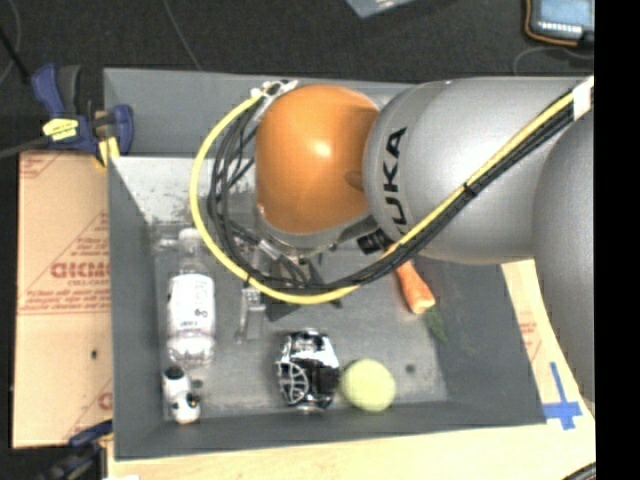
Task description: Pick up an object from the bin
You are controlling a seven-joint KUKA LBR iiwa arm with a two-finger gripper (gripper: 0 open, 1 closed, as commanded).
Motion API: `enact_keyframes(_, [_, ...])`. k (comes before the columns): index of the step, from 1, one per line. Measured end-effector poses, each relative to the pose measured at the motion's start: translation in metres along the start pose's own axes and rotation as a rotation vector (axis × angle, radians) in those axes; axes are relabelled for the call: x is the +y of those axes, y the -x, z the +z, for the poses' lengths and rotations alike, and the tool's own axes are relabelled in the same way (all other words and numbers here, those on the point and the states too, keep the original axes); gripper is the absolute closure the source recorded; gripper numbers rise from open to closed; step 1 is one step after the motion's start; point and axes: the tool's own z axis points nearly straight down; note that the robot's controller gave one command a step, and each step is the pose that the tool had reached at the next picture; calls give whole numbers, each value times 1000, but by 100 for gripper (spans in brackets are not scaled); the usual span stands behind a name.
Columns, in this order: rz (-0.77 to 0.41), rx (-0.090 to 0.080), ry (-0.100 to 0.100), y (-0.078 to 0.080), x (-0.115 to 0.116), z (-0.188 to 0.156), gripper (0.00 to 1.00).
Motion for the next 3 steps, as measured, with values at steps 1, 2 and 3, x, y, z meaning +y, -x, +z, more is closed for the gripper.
enact_keyframes(1, [4,-8,1,2,-1,-5,0])
enact_keyframes(2, [-54,-10,2,-11,-36,42,0])
enact_keyframes(3, [-39,-1,-1,-10,-55,69,0])
